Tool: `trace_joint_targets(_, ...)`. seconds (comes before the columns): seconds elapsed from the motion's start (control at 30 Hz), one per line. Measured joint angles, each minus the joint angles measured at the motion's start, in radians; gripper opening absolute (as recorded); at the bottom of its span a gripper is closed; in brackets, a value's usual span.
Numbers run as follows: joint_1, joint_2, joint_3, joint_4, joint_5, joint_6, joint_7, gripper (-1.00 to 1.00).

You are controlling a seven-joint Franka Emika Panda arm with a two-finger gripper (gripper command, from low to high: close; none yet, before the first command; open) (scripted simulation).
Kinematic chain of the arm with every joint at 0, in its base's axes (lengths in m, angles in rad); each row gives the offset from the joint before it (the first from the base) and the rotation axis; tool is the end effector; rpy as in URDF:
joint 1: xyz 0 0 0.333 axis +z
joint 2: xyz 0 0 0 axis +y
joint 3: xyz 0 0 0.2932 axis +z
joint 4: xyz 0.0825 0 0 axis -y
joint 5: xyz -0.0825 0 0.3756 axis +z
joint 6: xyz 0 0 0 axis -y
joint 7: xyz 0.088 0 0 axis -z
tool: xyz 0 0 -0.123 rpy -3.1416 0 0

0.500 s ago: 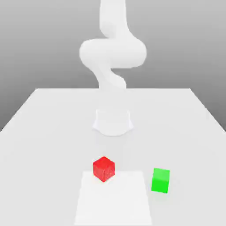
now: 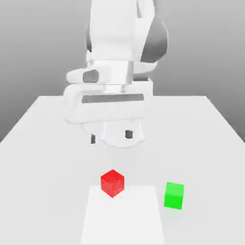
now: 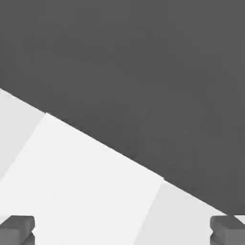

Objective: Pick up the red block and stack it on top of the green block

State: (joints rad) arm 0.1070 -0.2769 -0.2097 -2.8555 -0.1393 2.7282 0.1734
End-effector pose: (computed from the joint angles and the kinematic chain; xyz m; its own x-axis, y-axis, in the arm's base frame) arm 0.3732 -0.0266 0.2535 0.9782 -0.1474 0.1464 -0.1478 -0.9890 -0.0084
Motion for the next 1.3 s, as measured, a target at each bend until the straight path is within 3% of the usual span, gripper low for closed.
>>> trace_joint_targets(0.1, 0.021, 0.112, -0.043, -0.097, 0.013, 0.091, -0.143, 0.0)
trace_joint_targets(0.23, 0.056, 0.259, -0.045, -0.104, 0.122, 0.215, -0.247, 0.0)
trace_joint_targets(0.37, -0.057, 0.405, 0.11, -0.084, 0.285, 0.339, -0.364, 0.0)
trace_joint_targets(0.4, -0.091, 0.433, 0.147, -0.08, 0.299, 0.362, -0.375, -1.0)
trace_joint_targets(0.63, -0.101, 0.435, 0.157, -0.079, 0.297, 0.363, -0.373, -1.0)
trace_joint_targets(0.73, -0.072, 0.348, 0.101, -0.093, 0.203, 0.29, -0.305, -1.0)
trace_joint_targets(0.9, -0.108, 0.169, 0.106, -0.118, 0.101, 0.137, -0.235, -1.0)
trace_joint_targets(1.3, 0.011, 0.141, 0.316, 0.004, 0.156, -0.009, 0.224, -1.0)
